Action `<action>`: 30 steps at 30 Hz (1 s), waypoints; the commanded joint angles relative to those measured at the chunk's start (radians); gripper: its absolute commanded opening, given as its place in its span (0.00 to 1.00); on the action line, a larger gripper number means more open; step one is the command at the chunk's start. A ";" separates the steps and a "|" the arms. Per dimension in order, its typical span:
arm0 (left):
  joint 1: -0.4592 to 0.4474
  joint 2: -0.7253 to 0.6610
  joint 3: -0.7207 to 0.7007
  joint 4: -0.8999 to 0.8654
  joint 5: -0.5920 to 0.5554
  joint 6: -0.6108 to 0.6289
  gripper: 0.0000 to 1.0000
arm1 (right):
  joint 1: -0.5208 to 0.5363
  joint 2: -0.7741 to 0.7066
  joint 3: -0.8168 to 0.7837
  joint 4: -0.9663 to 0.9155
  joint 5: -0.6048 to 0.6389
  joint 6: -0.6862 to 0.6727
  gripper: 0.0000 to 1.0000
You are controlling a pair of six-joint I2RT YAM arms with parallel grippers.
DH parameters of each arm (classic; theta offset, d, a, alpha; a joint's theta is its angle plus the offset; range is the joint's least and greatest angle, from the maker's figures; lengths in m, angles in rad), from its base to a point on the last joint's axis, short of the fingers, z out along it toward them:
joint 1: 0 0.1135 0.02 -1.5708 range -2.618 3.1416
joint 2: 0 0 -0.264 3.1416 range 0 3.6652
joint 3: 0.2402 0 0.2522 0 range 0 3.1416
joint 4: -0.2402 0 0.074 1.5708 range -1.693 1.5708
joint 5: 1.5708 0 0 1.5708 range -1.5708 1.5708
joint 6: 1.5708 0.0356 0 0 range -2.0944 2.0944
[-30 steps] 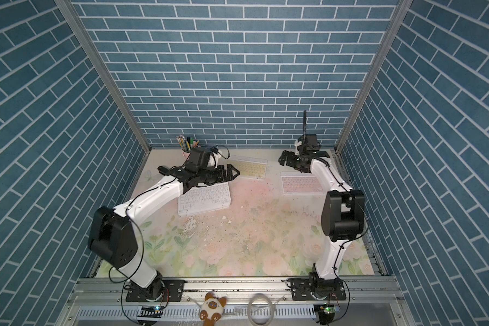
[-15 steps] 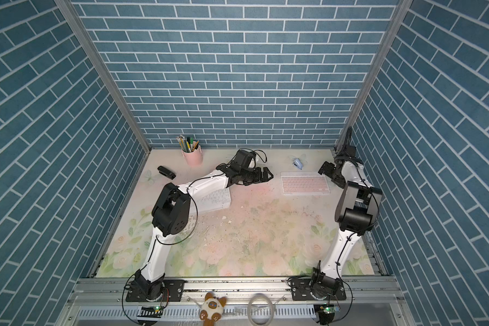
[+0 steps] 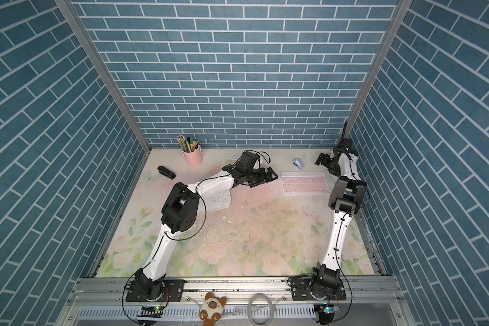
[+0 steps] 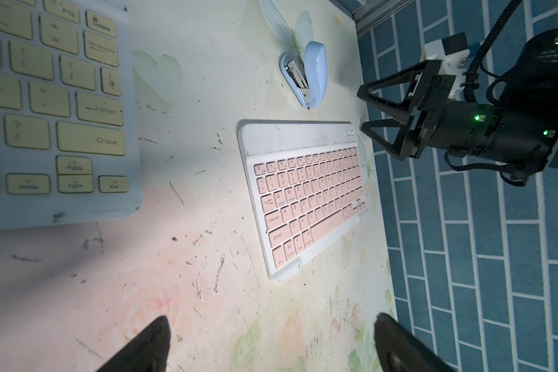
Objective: Stack the numeric keypads
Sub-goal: Adjust the numeric keypad at the center of the board.
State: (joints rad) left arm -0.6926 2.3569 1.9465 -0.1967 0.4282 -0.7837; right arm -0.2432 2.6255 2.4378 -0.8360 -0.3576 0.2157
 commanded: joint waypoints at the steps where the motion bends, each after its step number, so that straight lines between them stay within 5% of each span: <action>1: -0.002 0.035 0.023 -0.006 0.018 -0.006 1.00 | 0.042 0.054 0.021 -0.150 -0.073 -0.090 0.99; 16: 0.023 0.108 0.099 -0.092 0.023 0.055 1.00 | 0.088 -0.389 -0.733 0.217 -0.100 -0.032 0.99; 30: 0.028 0.230 0.285 -0.270 0.003 0.163 1.00 | -0.011 -0.524 -0.935 0.403 -0.205 0.165 0.99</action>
State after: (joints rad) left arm -0.6678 2.5549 2.2021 -0.4160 0.4240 -0.6506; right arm -0.2527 2.1113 1.5204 -0.4564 -0.5228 0.3355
